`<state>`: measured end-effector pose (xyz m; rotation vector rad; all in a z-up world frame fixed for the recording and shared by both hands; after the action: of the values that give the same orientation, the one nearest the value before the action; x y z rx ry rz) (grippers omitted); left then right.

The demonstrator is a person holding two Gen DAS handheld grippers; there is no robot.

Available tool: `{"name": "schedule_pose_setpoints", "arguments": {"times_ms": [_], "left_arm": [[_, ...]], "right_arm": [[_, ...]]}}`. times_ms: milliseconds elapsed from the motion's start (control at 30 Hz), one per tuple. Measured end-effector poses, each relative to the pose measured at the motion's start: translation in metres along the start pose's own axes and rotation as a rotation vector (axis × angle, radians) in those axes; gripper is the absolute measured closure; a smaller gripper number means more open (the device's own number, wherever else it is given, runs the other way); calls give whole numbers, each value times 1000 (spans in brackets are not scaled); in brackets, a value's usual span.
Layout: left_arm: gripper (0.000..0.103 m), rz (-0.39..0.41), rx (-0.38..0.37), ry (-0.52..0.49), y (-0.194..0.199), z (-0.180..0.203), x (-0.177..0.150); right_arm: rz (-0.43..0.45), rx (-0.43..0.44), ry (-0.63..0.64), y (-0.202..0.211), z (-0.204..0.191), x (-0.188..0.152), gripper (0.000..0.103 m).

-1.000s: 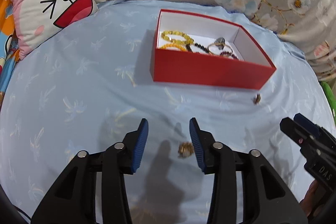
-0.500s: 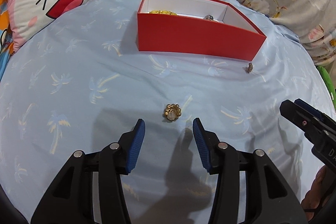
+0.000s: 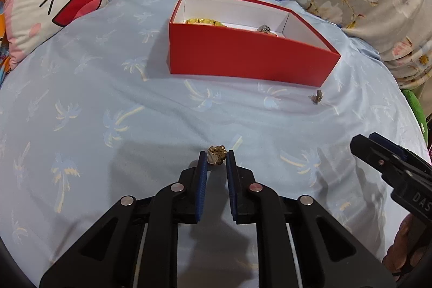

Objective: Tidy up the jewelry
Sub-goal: 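Grasp the gold flower ring with the left tool, then carry the gold ring into the red box with the left tool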

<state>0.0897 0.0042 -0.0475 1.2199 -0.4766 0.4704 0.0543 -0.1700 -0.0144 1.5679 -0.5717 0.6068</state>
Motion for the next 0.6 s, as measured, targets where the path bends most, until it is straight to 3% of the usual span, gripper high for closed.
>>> {"name": "schedule_pose_setpoints", "arguments": {"times_ms": [267, 600], "left_arm": [[89, -13, -13, 17, -5, 0, 6], [89, -24, -34, 33, -7, -2, 9]], "right_arm": [[-16, -10, 3, -36, 10, 27, 44], [-51, -38, 27, -74, 18, 44, 59]]}}
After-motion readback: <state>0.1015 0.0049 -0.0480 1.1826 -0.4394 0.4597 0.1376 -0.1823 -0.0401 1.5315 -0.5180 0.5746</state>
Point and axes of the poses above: each gripper's, at about its wrist camera, not at the fingertips, and y roughly against the way its jaws point, z to its right, x to its top, the point moved 6 cm from there along -y, roughly the way its jaws point, and after that the axes turned 12 degrees about y, right-handed, at the moved point
